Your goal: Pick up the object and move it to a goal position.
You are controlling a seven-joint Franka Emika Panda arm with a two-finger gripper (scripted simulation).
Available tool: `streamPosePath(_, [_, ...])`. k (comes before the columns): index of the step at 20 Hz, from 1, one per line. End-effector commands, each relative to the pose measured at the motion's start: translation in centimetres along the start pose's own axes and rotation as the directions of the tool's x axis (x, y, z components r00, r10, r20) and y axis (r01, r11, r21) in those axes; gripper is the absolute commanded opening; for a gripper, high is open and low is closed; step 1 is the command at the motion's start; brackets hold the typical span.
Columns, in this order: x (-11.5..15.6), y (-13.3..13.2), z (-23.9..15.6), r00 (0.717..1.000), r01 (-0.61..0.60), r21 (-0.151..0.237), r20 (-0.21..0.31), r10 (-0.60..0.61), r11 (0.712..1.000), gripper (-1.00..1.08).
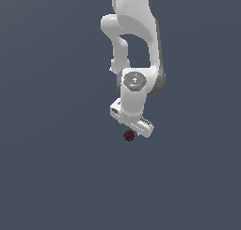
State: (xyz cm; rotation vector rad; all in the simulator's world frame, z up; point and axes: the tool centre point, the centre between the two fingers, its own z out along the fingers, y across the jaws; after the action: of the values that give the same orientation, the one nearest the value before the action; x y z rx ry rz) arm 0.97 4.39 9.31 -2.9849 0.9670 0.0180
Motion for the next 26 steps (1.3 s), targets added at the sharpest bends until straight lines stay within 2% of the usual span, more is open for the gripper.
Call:
streamPosePath(1, [0.1,-0.1,0.5,0.999,-0.046,0.000,-0.004,0.046,0.999,1.00])
streamPosePath(8, [0.2,-0.4,1.3,0.993,-0.116,0.001,-0.011,0.116,0.993,1.00])
streamPosePath(16, [0.2,-0.4,1.8,0.992,-0.123,0.001,-0.011,0.123,0.992,1.00])
streamPosePath(26, [0.2,-0.3,6.1,0.992,-0.127,0.001,-0.012,0.127,0.992,1.00])
